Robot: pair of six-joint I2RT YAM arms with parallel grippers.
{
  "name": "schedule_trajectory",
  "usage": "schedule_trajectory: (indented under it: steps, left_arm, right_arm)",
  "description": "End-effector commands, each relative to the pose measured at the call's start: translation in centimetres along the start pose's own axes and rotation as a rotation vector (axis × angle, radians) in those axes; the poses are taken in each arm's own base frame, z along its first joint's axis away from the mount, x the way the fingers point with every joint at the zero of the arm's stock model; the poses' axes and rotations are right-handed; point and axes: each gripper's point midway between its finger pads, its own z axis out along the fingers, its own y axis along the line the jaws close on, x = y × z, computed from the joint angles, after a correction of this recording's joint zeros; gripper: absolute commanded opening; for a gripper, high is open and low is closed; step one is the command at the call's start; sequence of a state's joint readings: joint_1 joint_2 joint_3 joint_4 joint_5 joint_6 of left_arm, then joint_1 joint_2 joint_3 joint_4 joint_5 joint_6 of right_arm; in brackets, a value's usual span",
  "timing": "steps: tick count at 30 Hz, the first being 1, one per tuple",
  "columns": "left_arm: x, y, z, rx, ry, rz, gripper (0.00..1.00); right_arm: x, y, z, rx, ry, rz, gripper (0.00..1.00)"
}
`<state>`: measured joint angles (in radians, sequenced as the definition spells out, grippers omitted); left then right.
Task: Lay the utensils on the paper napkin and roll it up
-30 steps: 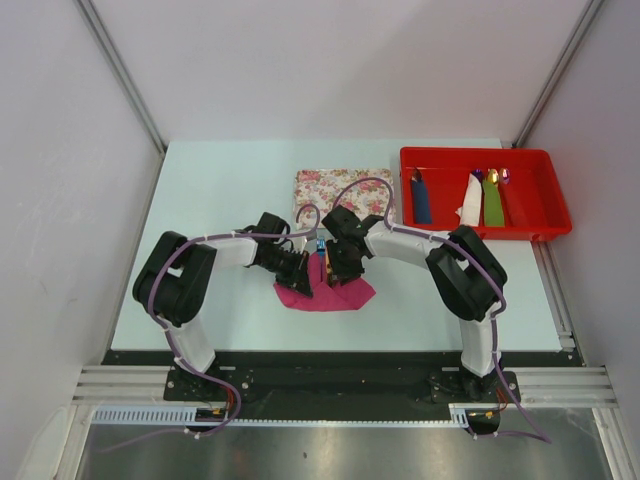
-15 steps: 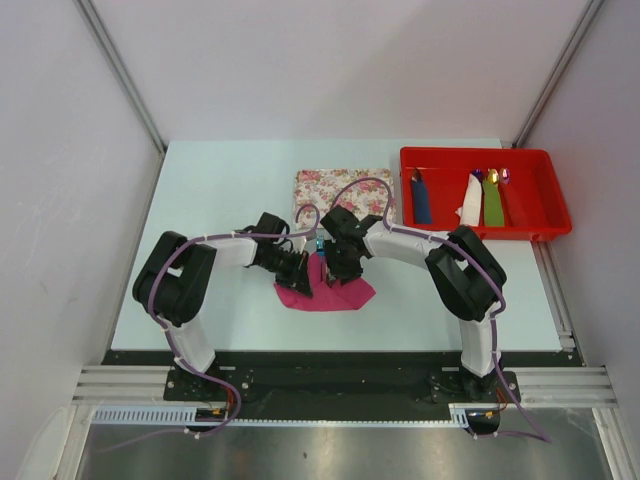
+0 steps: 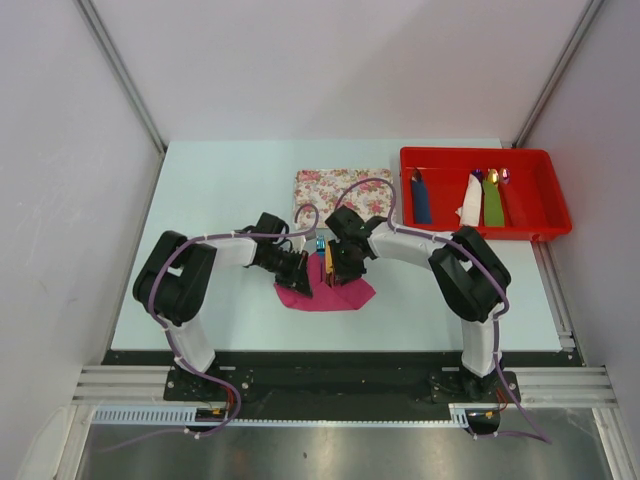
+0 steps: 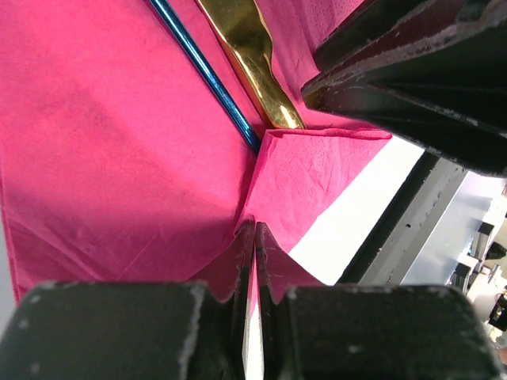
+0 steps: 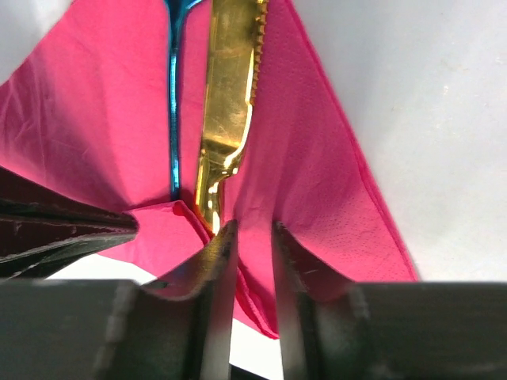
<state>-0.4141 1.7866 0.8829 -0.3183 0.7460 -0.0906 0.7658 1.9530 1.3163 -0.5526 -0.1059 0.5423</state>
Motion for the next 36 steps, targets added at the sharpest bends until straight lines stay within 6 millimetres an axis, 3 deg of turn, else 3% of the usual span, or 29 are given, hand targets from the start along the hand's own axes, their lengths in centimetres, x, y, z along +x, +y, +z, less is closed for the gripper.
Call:
schedule_trajectory:
  steps: [1,12,24,31,36]
  left_arm:
    - [0.0,1.1,0.4,-0.03,-0.01,0.001,0.08]
    - [0.0,1.1,0.4,-0.029,-0.01,-0.003,0.08]
    - [0.2,1.2,0.5,-0.027,-0.004,-0.013,0.08]
    - [0.3,1.2,0.6,-0.026,-0.003,-0.019,0.06]
    - [0.3,1.4,0.7,-0.024,-0.001,-0.03,0.06]
  right_arm:
    - [1.3,-2.4,2.1,0.082,0.031,-0.001,0.24]
    - [1.7,-2.0,3.1,0.101,0.051,-0.01,0.35]
    - [1.4,-1.8,2.9,0.105,0.053,-0.018,0.38]
    - [-1.0,0.1,-1.1,-0.07,0.004,-0.077,0.41]
    - [0.0,2.2,-4.6,-0.324,0.044,-0.131,0.43]
